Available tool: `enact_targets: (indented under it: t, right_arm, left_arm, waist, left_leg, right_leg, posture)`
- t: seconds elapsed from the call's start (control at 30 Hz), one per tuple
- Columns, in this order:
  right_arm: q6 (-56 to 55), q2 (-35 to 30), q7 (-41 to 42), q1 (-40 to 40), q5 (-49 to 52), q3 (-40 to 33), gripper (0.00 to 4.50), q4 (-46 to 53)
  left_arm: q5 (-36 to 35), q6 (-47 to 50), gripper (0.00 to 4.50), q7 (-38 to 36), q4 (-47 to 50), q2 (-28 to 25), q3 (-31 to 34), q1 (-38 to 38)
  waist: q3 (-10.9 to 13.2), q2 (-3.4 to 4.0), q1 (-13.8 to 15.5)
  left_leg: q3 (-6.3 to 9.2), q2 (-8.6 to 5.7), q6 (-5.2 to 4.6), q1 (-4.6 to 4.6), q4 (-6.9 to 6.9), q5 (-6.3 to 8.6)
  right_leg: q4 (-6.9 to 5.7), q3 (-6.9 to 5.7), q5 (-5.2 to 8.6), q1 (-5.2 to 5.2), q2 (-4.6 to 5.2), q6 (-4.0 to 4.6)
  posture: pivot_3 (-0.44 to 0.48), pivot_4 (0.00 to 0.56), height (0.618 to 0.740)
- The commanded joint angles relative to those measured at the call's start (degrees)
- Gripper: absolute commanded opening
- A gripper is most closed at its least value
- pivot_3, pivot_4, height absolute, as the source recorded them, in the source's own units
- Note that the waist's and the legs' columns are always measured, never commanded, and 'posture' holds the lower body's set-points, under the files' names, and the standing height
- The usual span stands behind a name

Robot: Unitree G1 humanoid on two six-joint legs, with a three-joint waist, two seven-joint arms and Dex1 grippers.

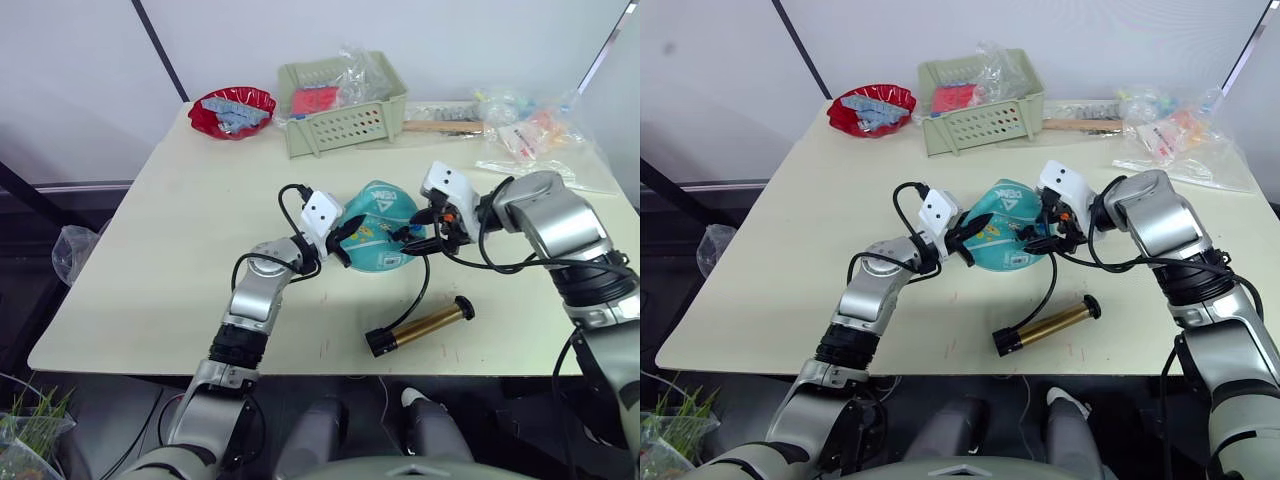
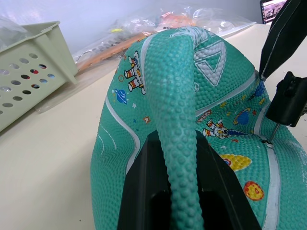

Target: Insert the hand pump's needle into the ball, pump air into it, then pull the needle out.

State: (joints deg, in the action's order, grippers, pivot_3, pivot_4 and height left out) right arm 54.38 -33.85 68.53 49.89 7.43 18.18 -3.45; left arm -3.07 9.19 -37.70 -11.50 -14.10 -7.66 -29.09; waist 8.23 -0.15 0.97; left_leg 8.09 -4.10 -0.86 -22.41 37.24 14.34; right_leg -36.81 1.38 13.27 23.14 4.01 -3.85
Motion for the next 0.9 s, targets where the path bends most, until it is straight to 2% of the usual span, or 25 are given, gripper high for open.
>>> enact_targets:
  t: [0.03,0.07,0.1,0.17,0.8,0.9]
  right_arm:
    - [-0.11,0.3,-1.06,1.19,1.37,-0.56,3.72,-0.29]
    - [-0.33,0.25,-1.11,1.18,1.47,-0.33,3.72,-0.41]
    - [-0.52,0.27,-1.2,1.22,1.54,-0.17,3.2,-0.63]
    - [-0.81,0.45,-1.51,1.43,1.69,0.13,2.54,-1.03]
    - [-3.72,1.25,-3.17,3.33,1.3,1.32,2.54,-4.5]
    - [-4.03,1.46,-3.37,3.51,1.34,1.36,1.65,-4.99]
  left_arm:
    - [1.35,1.67,0.0,-1.16,-2.53,0.23,-3.5,2.22]
    - [1.35,1.7,0.0,-1.15,-2.45,0.22,-3.5,2.27]
    - [1.36,1.67,0.0,-1.15,-2.52,0.23,-3.5,2.22]
    - [1.35,1.67,0.0,-1.1,-2.54,0.23,-3.43,2.18]
    - [1.52,1.41,0.0,-0.94,-2.77,0.12,-3.43,2.4]
    - [1.55,1.49,0.0,-0.85,-2.77,0.2,-3.47,2.34]
  waist:
    - [0.0,0.0,0.0]
    - [0.0,0.0,0.0]
    - [0.0,0.0,0.0]
    - [0.0,0.0,0.0]
    - [0.0,0.0,-0.07]
    - [0.0,0.0,-0.07]
  left_leg:
    - [0.0,0.0,0.0,0.0,0.0,0.0]
    - [0.0,0.0,0.0,0.0,0.0,0.0]
    - [0.0,-0.01,0.0,0.0,0.0,0.0]
    - [0.0,-0.01,0.0,-0.01,0.0,0.0]
    - [0.02,-0.02,0.0,-0.01,0.0,0.0]
    - [0.02,-0.03,0.0,-0.01,0.0,0.0]
  right_leg:
    - [0.0,0.0,0.0,0.0,0.0,0.0]
    - [0.0,0.0,0.0,0.0,0.0,0.0]
    - [0.0,0.0,0.0,0.0,0.0,0.0]
    - [0.0,0.0,0.0,0.0,0.0,0.0]
    - [0.0,-0.01,0.0,0.0,0.0,0.0]
    - [0.0,-0.01,0.0,0.0,0.0,0.0]
  posture:
    - [0.0,0.15,0.74]
    - [0.0,0.15,0.74]
    - [0.0,0.15,0.74]
    - [0.0,0.15,0.74]
    - [0.0,0.15,0.74]
    - [0.0,0.15,0.74]
